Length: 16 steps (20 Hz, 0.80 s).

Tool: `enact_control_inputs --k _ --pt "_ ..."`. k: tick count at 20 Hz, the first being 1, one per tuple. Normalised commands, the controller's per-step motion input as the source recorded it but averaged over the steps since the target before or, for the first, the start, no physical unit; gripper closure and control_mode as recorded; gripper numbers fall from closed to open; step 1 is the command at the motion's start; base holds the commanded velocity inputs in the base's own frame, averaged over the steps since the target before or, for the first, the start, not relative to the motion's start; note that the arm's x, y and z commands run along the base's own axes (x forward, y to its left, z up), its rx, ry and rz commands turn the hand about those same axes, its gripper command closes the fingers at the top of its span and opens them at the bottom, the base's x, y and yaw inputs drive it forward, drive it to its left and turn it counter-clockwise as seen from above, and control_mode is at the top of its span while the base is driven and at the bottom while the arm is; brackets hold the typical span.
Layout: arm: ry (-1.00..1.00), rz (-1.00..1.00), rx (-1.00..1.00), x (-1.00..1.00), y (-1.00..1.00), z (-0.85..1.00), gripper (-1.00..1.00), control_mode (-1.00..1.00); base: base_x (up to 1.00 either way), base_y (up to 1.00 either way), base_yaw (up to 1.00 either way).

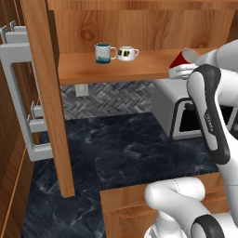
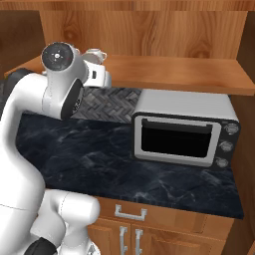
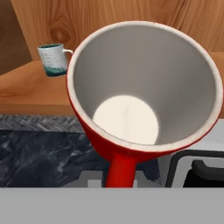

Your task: Pick the mug on the counter and place it in the cabinet with the handle facing the right, like the mugs already inside.

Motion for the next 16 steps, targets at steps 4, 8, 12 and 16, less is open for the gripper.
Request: enact_control_inputs --k 4,8,12,16 --pt "0.00 0.00 0.00 0.34 -0.13 0.00 1.00 -1.00 0.00 0.00 0.00" --pt "0.00 0.00 0.00 0.36 -0.14 -0.01 1.00 -1.00 0.00 0.00 0.00" --pt "0.00 0.01 0.00 0.35 -0.12 -0.06 1.00 -1.00 0.00 0.00 0.00" --pt "0.00 0.04 0.00 0.30 -0.08 -0.08 1.00 -1.00 0.00 0.00 0.00"
